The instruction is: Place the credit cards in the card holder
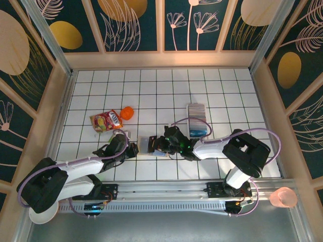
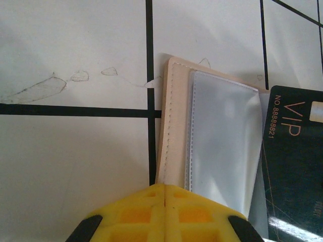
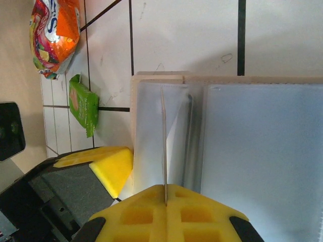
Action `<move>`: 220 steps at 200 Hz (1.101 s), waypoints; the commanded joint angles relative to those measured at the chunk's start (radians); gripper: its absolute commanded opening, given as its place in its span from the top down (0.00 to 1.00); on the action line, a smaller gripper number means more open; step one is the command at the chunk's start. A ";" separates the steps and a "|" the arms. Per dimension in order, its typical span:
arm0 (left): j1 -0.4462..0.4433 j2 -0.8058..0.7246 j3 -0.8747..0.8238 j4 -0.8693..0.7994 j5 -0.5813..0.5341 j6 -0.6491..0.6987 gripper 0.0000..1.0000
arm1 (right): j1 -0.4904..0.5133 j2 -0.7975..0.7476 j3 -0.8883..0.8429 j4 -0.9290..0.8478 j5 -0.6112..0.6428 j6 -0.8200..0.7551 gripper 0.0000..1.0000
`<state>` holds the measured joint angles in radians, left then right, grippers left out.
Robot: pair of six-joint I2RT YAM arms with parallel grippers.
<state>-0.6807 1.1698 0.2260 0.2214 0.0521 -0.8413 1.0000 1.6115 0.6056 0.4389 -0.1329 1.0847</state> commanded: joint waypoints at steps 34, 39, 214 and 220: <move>-0.002 0.010 -0.019 0.015 0.023 -0.008 0.95 | 0.011 0.001 0.004 -0.109 0.077 0.061 1.00; -0.002 0.011 -0.019 0.015 0.024 -0.007 0.95 | 0.013 0.001 0.006 -0.113 0.078 0.060 1.00; -0.003 0.030 -0.021 0.027 0.031 -0.006 0.95 | 0.019 0.008 0.009 -0.065 0.019 0.051 1.00; -0.002 0.028 -0.021 0.025 0.031 -0.006 0.95 | 0.019 0.015 0.010 -0.057 0.015 0.050 1.00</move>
<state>-0.6807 1.1847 0.2207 0.2516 0.0555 -0.8417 1.0080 1.6287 0.6125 0.4042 -0.1173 1.1397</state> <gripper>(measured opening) 0.049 0.038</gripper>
